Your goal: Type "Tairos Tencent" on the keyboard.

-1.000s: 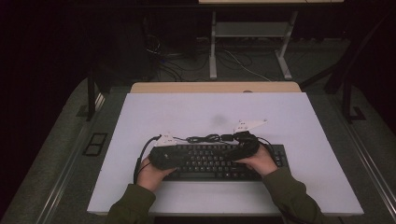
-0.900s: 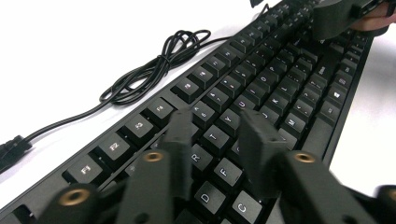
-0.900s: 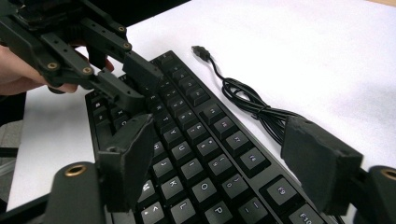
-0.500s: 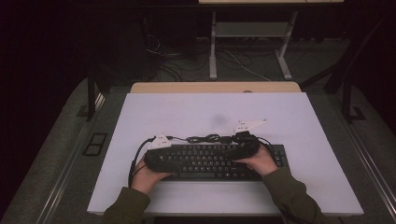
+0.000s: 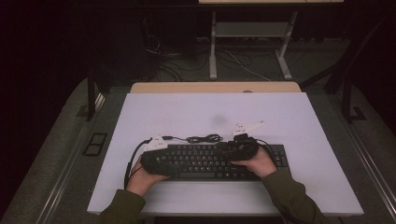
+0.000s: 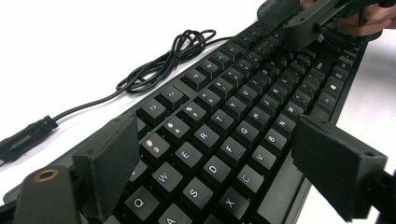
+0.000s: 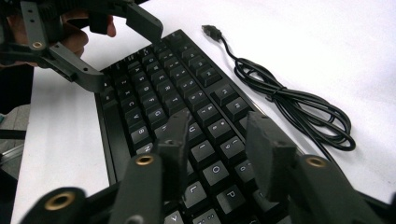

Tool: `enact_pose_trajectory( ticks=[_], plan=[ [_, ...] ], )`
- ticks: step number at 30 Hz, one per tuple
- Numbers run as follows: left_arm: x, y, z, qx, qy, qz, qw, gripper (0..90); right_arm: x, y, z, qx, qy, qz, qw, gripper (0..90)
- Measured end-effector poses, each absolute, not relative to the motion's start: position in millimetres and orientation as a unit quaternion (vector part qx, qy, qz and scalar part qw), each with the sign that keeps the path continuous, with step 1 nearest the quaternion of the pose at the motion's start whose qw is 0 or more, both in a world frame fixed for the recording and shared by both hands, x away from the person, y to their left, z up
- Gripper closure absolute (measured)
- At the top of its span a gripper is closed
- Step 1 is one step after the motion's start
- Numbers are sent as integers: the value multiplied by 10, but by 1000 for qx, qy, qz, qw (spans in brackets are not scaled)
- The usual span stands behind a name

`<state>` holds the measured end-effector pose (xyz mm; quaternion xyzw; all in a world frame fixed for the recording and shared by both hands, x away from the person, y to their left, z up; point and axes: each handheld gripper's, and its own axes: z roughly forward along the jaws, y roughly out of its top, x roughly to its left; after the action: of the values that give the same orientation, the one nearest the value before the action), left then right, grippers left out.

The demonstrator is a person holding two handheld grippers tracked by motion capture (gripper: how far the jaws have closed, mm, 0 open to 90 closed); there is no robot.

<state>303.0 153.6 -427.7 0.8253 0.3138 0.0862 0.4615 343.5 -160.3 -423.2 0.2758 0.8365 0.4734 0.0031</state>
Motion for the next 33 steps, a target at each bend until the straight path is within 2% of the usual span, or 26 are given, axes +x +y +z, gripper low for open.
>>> enact_pose_trajectory(
  ticks=[15,33],
  plan=[
    [3037,1565,-4297,826,322,91,454,14,3418,-1596,-4244,268,843,466,4,891],
    [3035,1574,-4281,822,323,97,458,0,3420,-1517,-4338,271,861,431,3,895]
  ],
)
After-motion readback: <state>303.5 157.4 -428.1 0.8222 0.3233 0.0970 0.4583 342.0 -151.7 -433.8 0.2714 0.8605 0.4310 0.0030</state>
